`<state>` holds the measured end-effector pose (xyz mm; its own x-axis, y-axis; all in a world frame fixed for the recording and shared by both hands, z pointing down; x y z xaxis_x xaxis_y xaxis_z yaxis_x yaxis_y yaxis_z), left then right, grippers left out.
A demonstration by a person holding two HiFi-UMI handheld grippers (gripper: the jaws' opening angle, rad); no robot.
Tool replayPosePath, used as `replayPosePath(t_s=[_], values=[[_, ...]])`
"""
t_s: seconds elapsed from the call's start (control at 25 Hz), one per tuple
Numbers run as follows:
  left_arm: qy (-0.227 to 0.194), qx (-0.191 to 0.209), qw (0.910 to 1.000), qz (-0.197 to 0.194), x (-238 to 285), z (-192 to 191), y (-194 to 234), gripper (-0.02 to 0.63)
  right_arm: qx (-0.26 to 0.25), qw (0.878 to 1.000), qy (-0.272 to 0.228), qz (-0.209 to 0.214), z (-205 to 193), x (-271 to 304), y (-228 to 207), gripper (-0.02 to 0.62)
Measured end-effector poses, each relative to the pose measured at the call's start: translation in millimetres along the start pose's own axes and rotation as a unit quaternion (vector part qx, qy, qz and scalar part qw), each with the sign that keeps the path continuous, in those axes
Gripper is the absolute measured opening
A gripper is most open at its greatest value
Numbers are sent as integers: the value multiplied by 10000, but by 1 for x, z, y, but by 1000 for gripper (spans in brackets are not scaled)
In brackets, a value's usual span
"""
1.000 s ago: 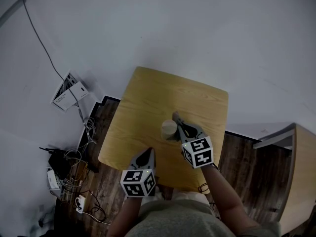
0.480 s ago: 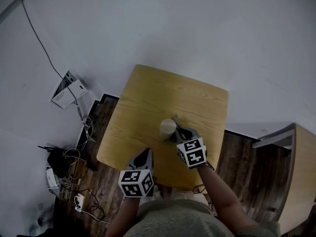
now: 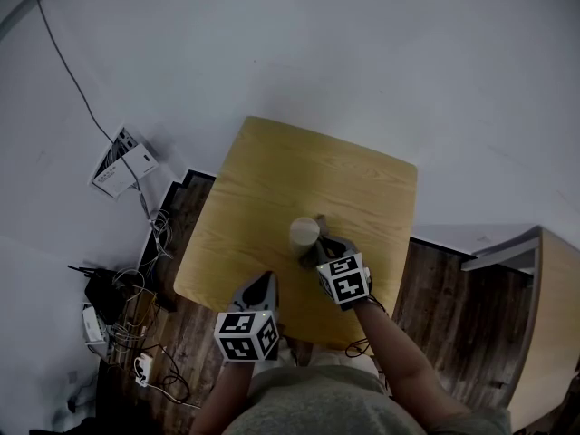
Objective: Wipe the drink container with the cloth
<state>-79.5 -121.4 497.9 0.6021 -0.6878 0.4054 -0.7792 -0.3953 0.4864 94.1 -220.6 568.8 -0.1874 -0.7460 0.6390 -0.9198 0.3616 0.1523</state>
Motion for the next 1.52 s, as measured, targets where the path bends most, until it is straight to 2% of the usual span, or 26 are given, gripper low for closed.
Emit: replayPosePath(t_s=[0.56,1.52], values=[[-43,44,10000,-30,-4,0,-3,3,104,9999,86,-61,-8,-3,1,9],[-146,296,9989,-347,-37,0,-16,3,721,9934,-718,-525,7,-108,7,11]])
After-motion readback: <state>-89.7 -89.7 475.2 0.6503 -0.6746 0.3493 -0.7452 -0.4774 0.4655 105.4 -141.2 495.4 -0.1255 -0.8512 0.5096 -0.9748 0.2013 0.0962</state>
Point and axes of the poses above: the fingertips, and each gripper's own axes: x forward along the fingers, y to its left, z out of its top, the point moved 8 cm from there along -x, backward along the fingers, and after that the axes turned 15 degrees about -z, right-handed, at the moved point
